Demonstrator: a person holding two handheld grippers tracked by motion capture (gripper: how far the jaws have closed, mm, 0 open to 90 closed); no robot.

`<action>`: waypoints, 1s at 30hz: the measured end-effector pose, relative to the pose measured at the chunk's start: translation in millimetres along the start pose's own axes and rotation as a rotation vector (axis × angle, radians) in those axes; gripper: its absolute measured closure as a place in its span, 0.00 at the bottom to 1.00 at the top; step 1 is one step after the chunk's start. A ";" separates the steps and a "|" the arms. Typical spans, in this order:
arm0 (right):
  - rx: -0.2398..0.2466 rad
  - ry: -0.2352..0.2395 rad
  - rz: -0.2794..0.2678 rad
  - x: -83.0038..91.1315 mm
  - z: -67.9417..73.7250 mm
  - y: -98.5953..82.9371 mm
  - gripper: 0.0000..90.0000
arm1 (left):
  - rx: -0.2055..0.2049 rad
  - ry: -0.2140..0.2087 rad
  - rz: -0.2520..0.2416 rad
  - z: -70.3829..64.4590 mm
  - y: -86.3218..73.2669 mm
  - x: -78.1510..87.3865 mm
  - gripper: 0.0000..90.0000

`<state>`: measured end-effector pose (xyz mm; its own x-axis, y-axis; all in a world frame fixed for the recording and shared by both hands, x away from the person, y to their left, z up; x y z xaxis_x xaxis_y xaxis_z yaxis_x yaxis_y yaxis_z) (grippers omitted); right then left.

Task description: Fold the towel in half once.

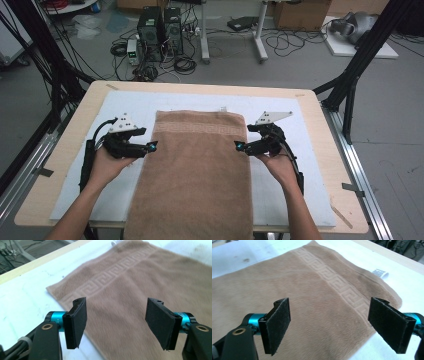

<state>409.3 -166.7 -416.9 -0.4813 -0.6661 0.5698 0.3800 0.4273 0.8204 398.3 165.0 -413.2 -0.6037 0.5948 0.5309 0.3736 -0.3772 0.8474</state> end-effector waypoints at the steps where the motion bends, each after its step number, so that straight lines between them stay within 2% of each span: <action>1: -0.008 -0.005 0.005 -3.4 -2.6 -1.1 0.19 | 0.013 0.005 -0.002 4.4 1.1 -4.9 0.39; 3: -0.018 -0.018 0.014 -11.1 -9.9 -4.0 0.19 | 0.031 0.002 0.009 12.3 1.3 -15.4 0.39; 6: -0.040 -0.035 0.037 -22.3 -20.2 -10.8 0.21 | 0.040 0.019 0.018 20.5 0.5 -30.0 0.40; 9: -0.054 -0.058 0.059 -31.7 -29.4 -17.8 0.23 | -0.006 0.058 0.019 25.0 -1.4 -41.7 0.42; 11: -0.071 -0.064 0.066 -36.6 -34.1 -21.9 0.26 | -0.022 0.081 0.037 29.5 -6.8 -50.4 0.43; 13: -0.089 -0.071 0.090 -42.9 -39.2 -28.7 0.30 | 0.046 0.056 0.045 33.1 -14.2 -60.8 0.43; 14: -0.094 -0.074 0.101 -45.7 -41.1 -31.7 0.32 | 0.066 0.050 0.061 35.0 -18.3 -65.8 0.43; 16: -0.099 -0.094 0.125 -49.2 -45.9 -37.1 0.37 | 0.069 0.063 0.091 37.8 -24.9 -72.7 0.45; 18: -0.111 -0.105 0.129 -51.2 -50.7 -40.6 0.40 | 0.066 0.079 0.107 40.1 -29.3 -77.7 0.48; 20: -0.102 -0.121 0.150 -53.5 -54.7 -44.6 0.45 | 0.065 0.091 0.134 43.7 -34.9 -81.7 0.52; 22: -0.103 -0.133 0.175 -56.3 -56.5 -48.7 0.49 | 0.081 0.092 0.166 46.9 -41.7 -85.3 0.55; 24: -0.105 -0.131 0.201 -60.9 -57.4 -53.7 0.54 | 0.079 0.093 0.169 47.3 -44.4 -86.9 0.57; 26: -0.109 -0.142 0.192 -61.8 -57.1 -54.6 0.58 | 0.073 0.106 0.170 46.3 -43.7 -87.6 0.62; 28: -0.115 -0.133 0.192 -61.6 -55.3 -54.5 0.66 | 0.071 0.107 0.178 45.2 -43.3 -86.8 0.70; 30: -0.121 -0.106 0.198 -61.4 -52.6 -53.6 0.79 | 0.082 0.106 0.184 43.6 -43.0 -86.2 0.81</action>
<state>460.0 -180.9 -498.4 -0.4660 -0.5060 0.7258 0.5640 0.4621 0.6843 465.0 160.9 -495.2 -0.5890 0.4420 0.6766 0.5378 -0.4106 0.7363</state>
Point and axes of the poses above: each handheld gripper's, and its own axes: x roughly backward along the jaws, y roughly out of its top, z roughly to its left, the point moved 8 cm from there along -x, roughly forward along the jaws
